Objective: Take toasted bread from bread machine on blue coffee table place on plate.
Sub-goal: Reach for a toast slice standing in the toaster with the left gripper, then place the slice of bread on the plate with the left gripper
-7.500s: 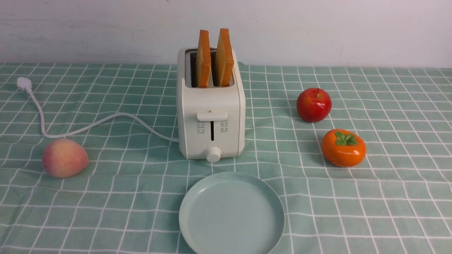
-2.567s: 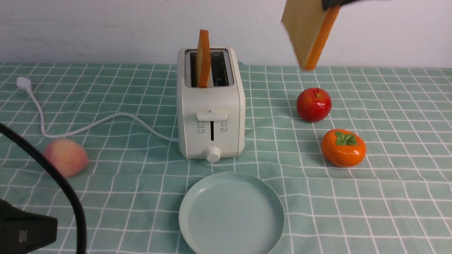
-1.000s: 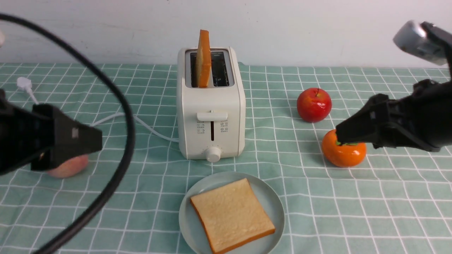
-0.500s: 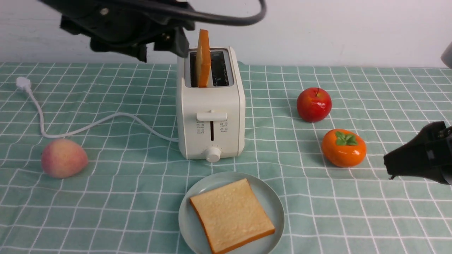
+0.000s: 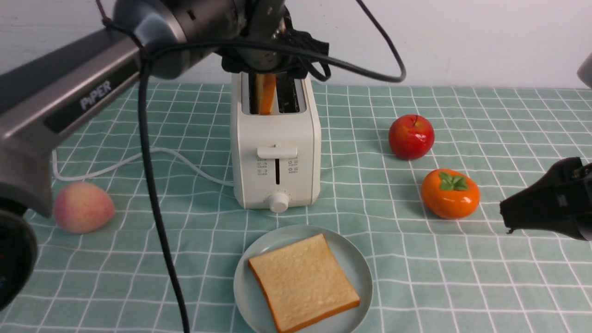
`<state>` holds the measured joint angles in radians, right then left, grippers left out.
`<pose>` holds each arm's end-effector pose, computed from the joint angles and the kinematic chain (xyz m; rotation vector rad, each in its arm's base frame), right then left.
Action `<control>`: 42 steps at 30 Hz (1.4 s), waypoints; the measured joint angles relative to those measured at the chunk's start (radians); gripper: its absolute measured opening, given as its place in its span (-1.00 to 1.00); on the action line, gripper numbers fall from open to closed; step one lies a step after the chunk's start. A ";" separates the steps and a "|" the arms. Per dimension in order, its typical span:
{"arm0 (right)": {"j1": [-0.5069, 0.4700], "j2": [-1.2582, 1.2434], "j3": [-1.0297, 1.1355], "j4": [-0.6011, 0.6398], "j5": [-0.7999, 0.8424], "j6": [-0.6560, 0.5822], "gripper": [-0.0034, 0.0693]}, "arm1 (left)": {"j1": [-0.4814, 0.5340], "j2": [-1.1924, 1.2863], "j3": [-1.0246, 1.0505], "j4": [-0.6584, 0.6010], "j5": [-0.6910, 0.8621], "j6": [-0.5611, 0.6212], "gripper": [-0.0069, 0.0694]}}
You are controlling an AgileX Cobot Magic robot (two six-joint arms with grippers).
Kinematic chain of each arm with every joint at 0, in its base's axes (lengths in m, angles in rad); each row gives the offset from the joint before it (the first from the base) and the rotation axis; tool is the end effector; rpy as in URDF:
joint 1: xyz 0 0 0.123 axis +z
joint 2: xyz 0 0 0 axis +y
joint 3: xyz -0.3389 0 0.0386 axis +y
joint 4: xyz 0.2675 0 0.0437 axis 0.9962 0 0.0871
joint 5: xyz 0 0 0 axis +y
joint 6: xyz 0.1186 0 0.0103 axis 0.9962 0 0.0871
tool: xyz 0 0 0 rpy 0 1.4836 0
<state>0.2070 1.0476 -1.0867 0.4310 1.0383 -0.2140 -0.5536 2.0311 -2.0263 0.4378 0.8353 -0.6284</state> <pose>0.1882 0.0833 0.4051 -0.3974 2.4034 0.5485 0.4782 -0.2515 0.3787 0.0898 2.2326 -0.1131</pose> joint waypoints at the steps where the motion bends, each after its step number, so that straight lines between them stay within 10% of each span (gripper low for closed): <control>1: 0.000 0.000 0.000 0.002 0.000 0.000 0.54 | 0.000 0.011 0.000 0.010 -0.008 -0.010 0.47; 12: 0.000 0.000 0.000 0.002 -0.004 -0.001 0.54 | 0.000 0.064 0.000 0.169 -0.025 -0.180 0.27; 23: 0.000 0.000 0.000 0.003 -0.008 -0.001 0.54 | 0.000 0.014 -0.001 0.145 0.053 -0.181 -0.66; 34: 0.000 0.000 0.000 -0.021 -0.021 -0.001 0.50 | 0.000 -0.401 0.030 0.009 0.265 0.008 -0.66; 42: 0.000 0.000 0.000 -0.028 -0.027 -0.001 0.37 | 0.000 -0.693 0.413 -0.339 0.375 0.387 -0.66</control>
<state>0.2070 1.0476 -1.0867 0.4033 1.0115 -0.2150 -0.5539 1.3382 -1.6134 0.0988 1.2099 -0.2414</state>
